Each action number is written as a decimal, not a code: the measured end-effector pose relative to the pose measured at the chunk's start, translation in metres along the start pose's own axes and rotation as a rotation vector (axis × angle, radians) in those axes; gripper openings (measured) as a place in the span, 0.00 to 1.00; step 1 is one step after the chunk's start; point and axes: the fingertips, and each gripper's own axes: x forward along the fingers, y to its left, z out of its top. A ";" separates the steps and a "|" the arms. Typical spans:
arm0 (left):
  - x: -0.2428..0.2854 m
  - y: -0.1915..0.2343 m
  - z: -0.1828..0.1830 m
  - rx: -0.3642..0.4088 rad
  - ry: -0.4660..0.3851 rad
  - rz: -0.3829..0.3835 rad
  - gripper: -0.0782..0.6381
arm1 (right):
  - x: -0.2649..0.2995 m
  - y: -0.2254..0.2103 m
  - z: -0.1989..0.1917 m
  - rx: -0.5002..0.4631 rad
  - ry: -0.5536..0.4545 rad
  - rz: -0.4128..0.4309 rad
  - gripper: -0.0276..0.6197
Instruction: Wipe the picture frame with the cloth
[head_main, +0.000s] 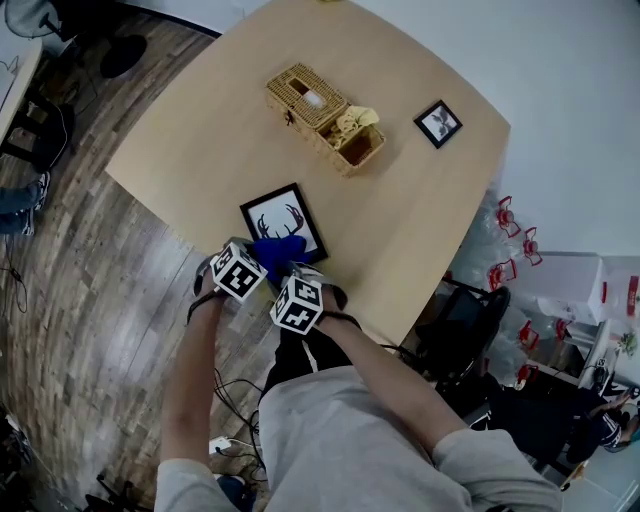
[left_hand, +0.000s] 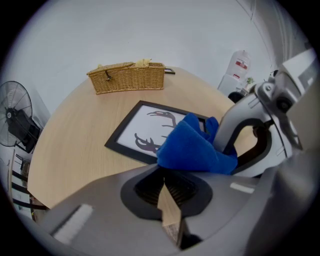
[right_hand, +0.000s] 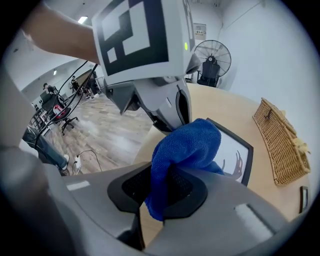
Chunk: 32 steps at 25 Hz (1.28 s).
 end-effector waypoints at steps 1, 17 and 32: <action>0.000 0.000 0.000 0.001 0.000 0.000 0.18 | 0.001 0.004 0.001 0.003 -0.002 0.012 0.12; 0.000 0.000 -0.001 0.034 0.010 0.019 0.18 | -0.012 -0.003 -0.030 -0.012 0.002 -0.014 0.12; 0.000 0.000 0.000 0.056 0.007 0.074 0.18 | -0.043 -0.028 -0.062 0.044 0.020 -0.096 0.13</action>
